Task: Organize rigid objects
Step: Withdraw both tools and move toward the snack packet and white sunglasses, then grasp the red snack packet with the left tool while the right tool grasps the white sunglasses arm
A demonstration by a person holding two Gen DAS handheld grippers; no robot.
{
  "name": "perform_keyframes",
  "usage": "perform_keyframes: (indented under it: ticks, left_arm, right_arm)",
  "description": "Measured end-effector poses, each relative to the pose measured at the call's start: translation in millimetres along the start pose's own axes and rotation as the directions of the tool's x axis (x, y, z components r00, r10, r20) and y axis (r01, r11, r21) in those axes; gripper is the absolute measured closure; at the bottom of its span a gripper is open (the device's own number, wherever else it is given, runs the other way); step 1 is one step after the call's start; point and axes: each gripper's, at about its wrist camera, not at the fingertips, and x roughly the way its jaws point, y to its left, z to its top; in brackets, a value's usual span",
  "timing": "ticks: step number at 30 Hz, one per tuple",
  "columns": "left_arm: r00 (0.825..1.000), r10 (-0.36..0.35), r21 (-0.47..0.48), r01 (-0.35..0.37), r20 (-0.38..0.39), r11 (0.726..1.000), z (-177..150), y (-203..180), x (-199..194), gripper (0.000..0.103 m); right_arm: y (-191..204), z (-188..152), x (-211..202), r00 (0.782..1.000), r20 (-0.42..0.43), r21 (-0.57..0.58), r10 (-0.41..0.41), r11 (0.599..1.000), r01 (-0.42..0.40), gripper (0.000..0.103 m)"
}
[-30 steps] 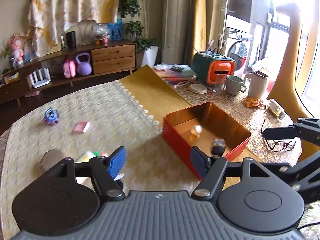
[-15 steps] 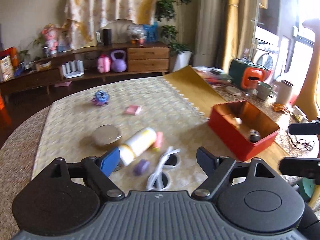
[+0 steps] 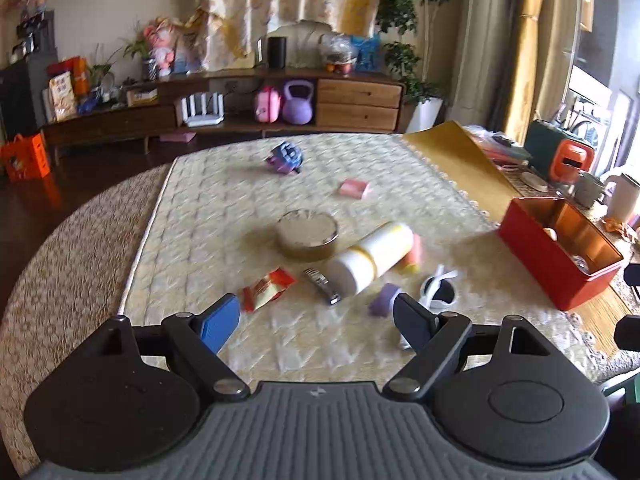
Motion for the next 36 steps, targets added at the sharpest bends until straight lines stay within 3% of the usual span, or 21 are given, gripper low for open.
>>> perform_keyframes:
  ticks: [5,17,22,30,36]
  left_arm:
    - [1.0,0.028,-0.003,-0.028,0.009,1.0,-1.9,14.9,18.0,0.019]
    - [0.995,0.088,-0.03,-0.09,-0.053,0.995,-9.6,40.8,89.0,0.019]
    - [0.995,0.096,-0.006,-0.096,-0.035,0.995,-8.8,42.6,106.1,0.019]
    - [0.997,0.079,0.071,-0.078,-0.009,0.994,-4.4,41.8,123.3,0.019]
    - [0.999,0.051,0.084,-0.049,-0.021,0.995,-5.0,43.5,134.0,0.019]
  right_arm:
    - [0.4,2.8,21.5,0.999,-0.027,0.029,-0.024,0.999,0.024,0.0]
    - [13.4,7.8,85.8,0.992,-0.088,0.02,-0.095,0.995,0.097,0.0]
    - [20.2,10.5,109.8,0.988,-0.105,0.007,-0.117,0.993,0.118,0.001]
    - [19.7,14.2,142.2,0.976,-0.152,0.044,-0.155,0.986,0.163,0.006]
    - [19.3,15.7,160.9,0.968,-0.19,0.065,-0.162,0.982,0.177,0.021]
